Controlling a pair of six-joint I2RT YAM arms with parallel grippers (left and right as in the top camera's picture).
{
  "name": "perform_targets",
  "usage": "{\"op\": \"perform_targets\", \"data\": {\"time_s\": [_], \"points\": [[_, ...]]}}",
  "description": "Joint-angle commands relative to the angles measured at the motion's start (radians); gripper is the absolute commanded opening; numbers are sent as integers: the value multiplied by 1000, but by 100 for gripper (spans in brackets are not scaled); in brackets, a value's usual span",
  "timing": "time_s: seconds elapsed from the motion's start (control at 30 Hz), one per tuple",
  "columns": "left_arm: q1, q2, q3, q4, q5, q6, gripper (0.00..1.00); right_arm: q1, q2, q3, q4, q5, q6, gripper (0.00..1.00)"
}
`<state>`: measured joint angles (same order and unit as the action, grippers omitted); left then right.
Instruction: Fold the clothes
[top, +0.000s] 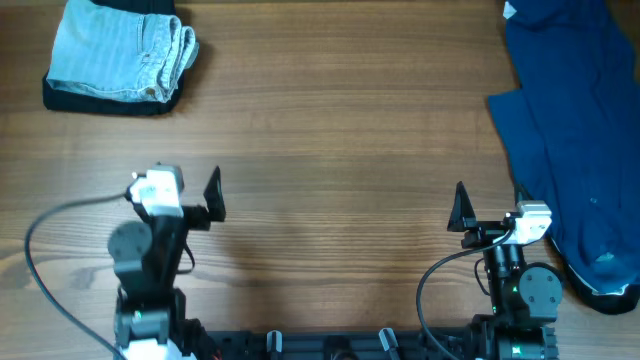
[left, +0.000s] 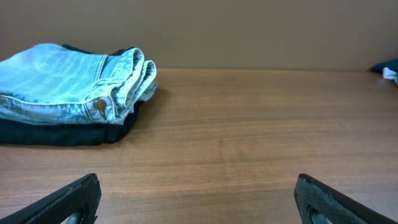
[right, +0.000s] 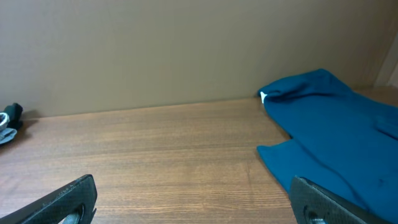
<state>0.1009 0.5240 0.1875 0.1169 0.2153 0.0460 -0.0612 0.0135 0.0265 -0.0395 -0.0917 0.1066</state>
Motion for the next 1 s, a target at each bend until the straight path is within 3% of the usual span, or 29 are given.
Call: {"op": "perform_targets", "data": {"time_s": [0.0, 0.27, 0.57, 0.97], "points": [[-26, -149, -73, -8, 12, -7, 100, 2, -9, -3, 5, 14, -13, 100], [-40, -343, -175, -24, 13, -34, 100, 2, -9, -3, 5, 14, -13, 100], [-40, -465, -182, -174, 12, -44, 100, 2, -9, -3, 4, 14, -13, 100], [-39, -521, -182, -175, 9, -62, 100, 2, -9, -3, 5, 14, -13, 100]]}}
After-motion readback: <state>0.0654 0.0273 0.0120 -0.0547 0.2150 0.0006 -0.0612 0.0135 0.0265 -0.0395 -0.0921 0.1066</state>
